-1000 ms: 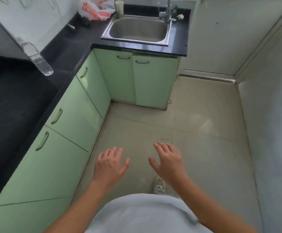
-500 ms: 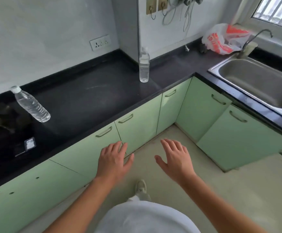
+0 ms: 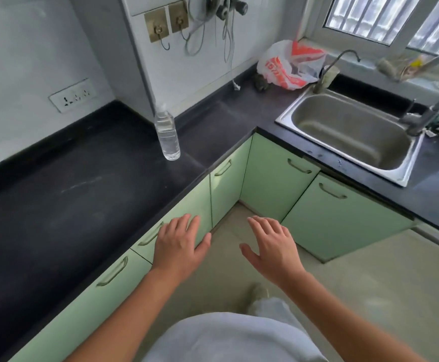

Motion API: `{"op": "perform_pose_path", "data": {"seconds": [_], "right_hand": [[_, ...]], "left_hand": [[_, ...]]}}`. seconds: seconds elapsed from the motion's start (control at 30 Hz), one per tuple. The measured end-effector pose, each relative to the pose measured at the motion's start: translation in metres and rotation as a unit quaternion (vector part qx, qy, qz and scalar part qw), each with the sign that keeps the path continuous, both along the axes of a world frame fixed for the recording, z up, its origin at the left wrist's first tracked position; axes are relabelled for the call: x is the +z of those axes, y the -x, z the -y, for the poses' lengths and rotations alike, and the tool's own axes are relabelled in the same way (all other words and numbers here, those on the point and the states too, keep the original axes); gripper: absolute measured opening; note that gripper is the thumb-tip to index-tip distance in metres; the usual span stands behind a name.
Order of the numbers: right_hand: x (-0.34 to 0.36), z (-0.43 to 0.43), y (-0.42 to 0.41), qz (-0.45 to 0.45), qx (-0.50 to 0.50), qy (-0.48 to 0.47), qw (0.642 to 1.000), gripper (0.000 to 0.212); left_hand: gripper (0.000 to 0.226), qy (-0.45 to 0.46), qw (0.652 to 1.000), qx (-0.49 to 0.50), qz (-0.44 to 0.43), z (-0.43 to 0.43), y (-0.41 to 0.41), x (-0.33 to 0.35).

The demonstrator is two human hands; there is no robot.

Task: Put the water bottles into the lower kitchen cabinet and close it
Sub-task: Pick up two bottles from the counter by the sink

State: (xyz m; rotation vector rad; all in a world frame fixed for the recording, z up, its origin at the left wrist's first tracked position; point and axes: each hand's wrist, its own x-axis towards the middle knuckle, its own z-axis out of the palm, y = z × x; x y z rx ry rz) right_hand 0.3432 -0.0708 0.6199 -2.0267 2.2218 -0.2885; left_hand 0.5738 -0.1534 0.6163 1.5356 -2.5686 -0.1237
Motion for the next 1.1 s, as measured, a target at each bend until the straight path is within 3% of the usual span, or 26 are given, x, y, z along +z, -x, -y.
{"op": "perform_pose_path", "data": {"seconds": [0.27,0.5,0.77,1.1], "right_hand": [[-0.006,0.113,0.027,0.042,0.059,-0.020,0.997,0.069],[0.000,0.231,0.002,0.143,0.155,-0.058,0.976,0.064],[0.008,0.342,-0.066,0.361,0.030,-0.100,0.927,0.068],[-0.010,0.396,-0.102,0.426,-0.075,-0.091,0.897,0.056]], "left_hand": [[0.060,0.009,0.993,0.115,0.015,0.063,0.013,-0.006],[0.062,0.013,0.961,0.277,0.012,0.083,0.003,0.009],[0.060,0.007,0.939,0.344,0.001,0.096,-0.038,0.005],[0.057,-0.045,0.959,0.281,-0.003,0.158,-0.076,-0.032]]}}
